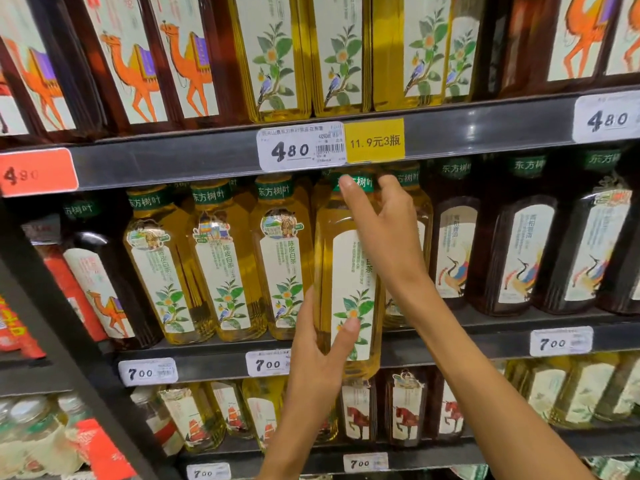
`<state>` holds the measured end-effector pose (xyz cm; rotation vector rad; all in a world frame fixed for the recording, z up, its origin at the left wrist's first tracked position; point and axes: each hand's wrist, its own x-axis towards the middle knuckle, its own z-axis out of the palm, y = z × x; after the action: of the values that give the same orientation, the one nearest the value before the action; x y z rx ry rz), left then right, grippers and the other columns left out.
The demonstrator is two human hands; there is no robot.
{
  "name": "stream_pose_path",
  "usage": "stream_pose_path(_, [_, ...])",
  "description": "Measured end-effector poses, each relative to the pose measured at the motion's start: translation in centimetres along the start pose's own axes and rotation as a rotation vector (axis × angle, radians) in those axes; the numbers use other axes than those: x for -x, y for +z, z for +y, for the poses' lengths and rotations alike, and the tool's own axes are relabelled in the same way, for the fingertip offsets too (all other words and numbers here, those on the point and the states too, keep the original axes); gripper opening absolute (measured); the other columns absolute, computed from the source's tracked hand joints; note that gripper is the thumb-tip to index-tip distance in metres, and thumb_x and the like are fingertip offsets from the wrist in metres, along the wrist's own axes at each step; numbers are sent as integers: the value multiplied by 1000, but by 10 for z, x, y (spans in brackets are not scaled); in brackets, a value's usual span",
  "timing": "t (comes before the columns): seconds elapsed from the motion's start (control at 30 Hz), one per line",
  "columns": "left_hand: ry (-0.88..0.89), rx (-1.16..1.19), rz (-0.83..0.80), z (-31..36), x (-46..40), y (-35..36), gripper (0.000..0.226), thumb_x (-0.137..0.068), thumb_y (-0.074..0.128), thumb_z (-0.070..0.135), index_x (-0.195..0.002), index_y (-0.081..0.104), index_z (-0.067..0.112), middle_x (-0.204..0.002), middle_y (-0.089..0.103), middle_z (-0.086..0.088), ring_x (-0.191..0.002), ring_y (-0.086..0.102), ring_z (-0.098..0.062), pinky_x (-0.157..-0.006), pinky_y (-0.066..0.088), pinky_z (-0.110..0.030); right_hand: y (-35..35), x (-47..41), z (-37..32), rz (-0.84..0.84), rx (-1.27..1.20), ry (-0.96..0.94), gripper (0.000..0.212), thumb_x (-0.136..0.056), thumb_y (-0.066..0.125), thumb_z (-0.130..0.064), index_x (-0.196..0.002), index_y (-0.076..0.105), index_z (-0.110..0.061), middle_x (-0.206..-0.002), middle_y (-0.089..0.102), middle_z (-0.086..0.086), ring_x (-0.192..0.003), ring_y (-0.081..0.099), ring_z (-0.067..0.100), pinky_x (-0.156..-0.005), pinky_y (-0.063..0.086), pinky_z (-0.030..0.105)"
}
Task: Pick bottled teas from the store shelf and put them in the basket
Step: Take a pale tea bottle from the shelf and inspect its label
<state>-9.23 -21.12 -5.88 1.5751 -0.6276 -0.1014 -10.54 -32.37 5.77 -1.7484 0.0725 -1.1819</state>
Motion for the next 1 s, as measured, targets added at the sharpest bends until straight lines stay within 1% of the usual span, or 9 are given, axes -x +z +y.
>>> stream_pose_path(0.1, [23, -18, 4, -6, 1, 7, 82, -71, 50, 76, -142, 22, 46, -147, 32, 26, -134, 27, 12, -105, 28, -9, 2, -1, 7, -36, 62, -37, 22, -96, 53, -37, -87, 51, -16, -78, 53, -8, -69, 46, 5, -63, 37, 22])
stream_pose_path(0.13, [11, -19, 8, -9, 1, 10, 80, -71, 49, 74, -142, 22, 47, -149, 29, 24, -137, 26, 6, -107, 26, -11, 2, 0, 9, -50, 93, -43, 26, -96, 53, -36, -88, 51, -12, -78, 53, -5, -69, 45, 8, -64, 36, 25])
stream_pose_path(0.3, [19, -23, 91, -11, 2, 19, 70, -81, 52, 62, -143, 32, 37, -138, 37, 14, -126, 40, 0, -88, 38, 0, 4, -1, 15, -25, 124, -73, 29, -96, 53, -35, -93, 56, -7, -81, 58, 4, -73, 51, 16, -64, 42, 32])
stream_pose_path(0.43, [111, -112, 248, -6, 2, 25, 77, -73, 44, 64, -141, 40, 28, -130, 37, 20, -126, 33, 3, -91, 27, 5, 7, -3, 12, 25, 117, -121, 24, -96, 55, -31, -97, 59, -7, -82, 61, -6, -69, 51, 3, -62, 39, 17])
stream_pose_path(0.57, [183, -223, 315, -5, -2, 28, 66, -80, 47, 54, -140, 38, 30, -131, 35, 14, -125, 27, 6, -105, 28, -15, 8, -3, 15, -3, 150, -168, 27, -96, 54, -29, -100, 56, -3, -79, 61, 2, -63, 47, 6, -59, 35, 21])
stream_pose_path(0.63, [248, -262, 381, -5, -4, 28, 58, -86, 61, 33, -137, 35, 34, -129, 34, 9, -122, 37, -3, -102, 35, -19, 10, -1, 19, 16, 202, -175, 28, -96, 52, -32, -94, 52, -4, -76, 57, 2, -67, 49, 13, -61, 36, 27])
stream_pose_path(0.7, [318, -330, 414, -9, -6, 26, 68, -83, 71, 19, -139, 34, 31, -126, 36, 6, -117, 47, -15, -98, 43, -26, 16, -1, 20, 71, 287, -189, 28, -96, 46, -36, -84, 47, -11, -69, 45, -7, -67, 41, 11, -65, 33, 29])
stream_pose_path(0.87, [329, -493, 398, -23, -10, 23, 81, -72, 80, 22, -141, 40, 8, -124, 48, -9, -116, 39, -9, -101, 37, -33, 23, -4, 27, 283, 774, -333, 49, -95, 35, -47, -66, 48, -10, -54, 45, 6, -65, 35, 21, -72, 24, 41])
stream_pose_path(1.0, [326, -511, 433, -25, -14, 30, 74, -77, 74, 30, -139, 42, 5, -119, 50, -12, -111, 44, -18, -97, 35, -28, 9, 3, 45, 270, 902, -458, 59, -99, 28, -49, -75, 55, -3, -64, 51, 14, -69, 45, 27, -80, 29, 41])
